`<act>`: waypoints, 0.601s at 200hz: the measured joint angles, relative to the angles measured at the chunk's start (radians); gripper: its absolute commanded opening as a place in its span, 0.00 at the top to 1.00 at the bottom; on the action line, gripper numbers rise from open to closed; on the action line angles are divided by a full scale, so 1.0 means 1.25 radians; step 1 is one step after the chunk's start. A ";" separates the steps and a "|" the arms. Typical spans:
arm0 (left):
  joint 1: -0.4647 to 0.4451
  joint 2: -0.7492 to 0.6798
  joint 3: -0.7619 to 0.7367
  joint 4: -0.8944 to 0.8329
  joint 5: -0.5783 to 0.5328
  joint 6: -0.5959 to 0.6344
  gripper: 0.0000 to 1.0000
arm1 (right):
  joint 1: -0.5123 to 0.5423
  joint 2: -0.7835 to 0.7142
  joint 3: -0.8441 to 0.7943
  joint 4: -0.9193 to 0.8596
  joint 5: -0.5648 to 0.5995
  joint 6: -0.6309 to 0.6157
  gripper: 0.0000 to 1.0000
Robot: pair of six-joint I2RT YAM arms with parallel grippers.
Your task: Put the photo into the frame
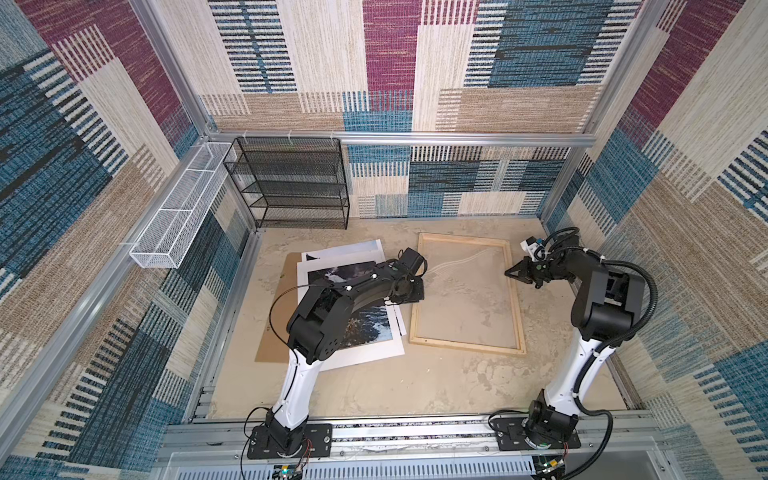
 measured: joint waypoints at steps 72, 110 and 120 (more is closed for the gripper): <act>0.002 -0.006 -0.013 0.015 0.000 -0.004 0.98 | 0.018 -0.007 -0.009 0.013 0.009 -0.008 1.00; 0.002 -0.010 -0.021 0.023 -0.002 -0.011 1.00 | 0.023 -0.007 -0.013 0.013 0.025 -0.025 1.00; 0.002 -0.010 -0.021 0.023 -0.004 -0.012 1.00 | 0.023 -0.007 -0.015 0.016 0.027 -0.027 1.00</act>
